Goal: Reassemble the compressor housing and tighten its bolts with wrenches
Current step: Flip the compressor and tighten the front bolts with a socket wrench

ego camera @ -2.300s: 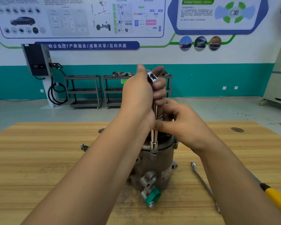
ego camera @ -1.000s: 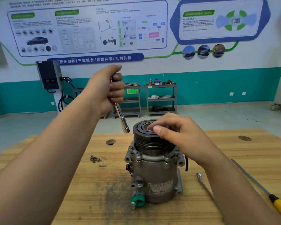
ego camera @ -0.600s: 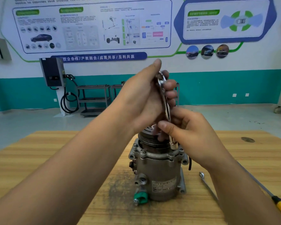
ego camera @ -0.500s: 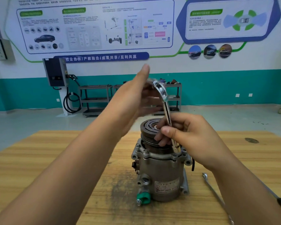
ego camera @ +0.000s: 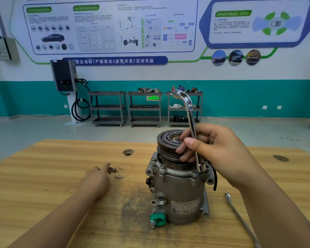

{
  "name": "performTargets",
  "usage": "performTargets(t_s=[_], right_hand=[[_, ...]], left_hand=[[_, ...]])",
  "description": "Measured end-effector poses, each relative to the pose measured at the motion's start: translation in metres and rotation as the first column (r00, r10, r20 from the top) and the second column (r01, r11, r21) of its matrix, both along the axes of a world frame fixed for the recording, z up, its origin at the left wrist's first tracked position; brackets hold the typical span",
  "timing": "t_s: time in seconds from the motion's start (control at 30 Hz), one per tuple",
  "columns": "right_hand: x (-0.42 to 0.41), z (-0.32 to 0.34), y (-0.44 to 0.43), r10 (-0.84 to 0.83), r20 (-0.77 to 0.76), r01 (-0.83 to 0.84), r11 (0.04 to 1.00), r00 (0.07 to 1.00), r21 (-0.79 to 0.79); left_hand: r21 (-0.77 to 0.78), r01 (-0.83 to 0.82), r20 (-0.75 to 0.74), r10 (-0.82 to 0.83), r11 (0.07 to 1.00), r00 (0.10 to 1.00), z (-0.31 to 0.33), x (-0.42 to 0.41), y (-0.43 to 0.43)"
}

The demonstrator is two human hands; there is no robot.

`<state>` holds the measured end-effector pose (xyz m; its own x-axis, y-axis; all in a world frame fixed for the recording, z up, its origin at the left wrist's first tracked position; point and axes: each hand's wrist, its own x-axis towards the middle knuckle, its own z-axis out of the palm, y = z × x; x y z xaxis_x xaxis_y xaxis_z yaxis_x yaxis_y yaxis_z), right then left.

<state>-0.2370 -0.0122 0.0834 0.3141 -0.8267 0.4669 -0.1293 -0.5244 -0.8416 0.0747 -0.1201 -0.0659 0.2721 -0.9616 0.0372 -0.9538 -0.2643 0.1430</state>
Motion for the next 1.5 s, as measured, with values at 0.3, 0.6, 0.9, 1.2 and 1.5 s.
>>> performTargets(t_s=[0.3, 0.6, 0.9, 1.2, 1.5], right_hand=[[0.001, -0.002, -0.001, 0.009, -0.029, -0.009, 1.000, 1.000, 0.005], [-0.010, 0.002, -0.002, -0.007, 0.066, 0.009, 0.999, 0.998, -0.033], [-0.015, 0.006, 0.000, 0.004, 0.079, -0.001, 0.999, 0.997, -0.049], [-0.027, 0.009, 0.000, 0.029, 0.098, -0.031, 0.999, 0.995, 0.015], [-0.024, 0.006, -0.006, -0.064, 0.200, 0.080, 0.994, 0.978, -0.073]], left_hand=[[-0.156, 0.090, 0.033, -0.086, 0.984, 0.996, -0.002, 0.000, -0.011], [-0.136, 0.194, -0.062, -0.204, 0.971, 0.977, 0.009, -0.012, -0.004], [-0.233, 0.248, -0.155, -0.288, 0.940, 0.945, 0.014, -0.046, 0.014], [-0.760, -0.253, -0.638, -0.615, 0.599, 0.463, 0.076, -0.107, 0.087], [-0.877, 0.084, -0.351, -0.749, 0.474, 0.563, 0.096, -0.188, 0.119]])
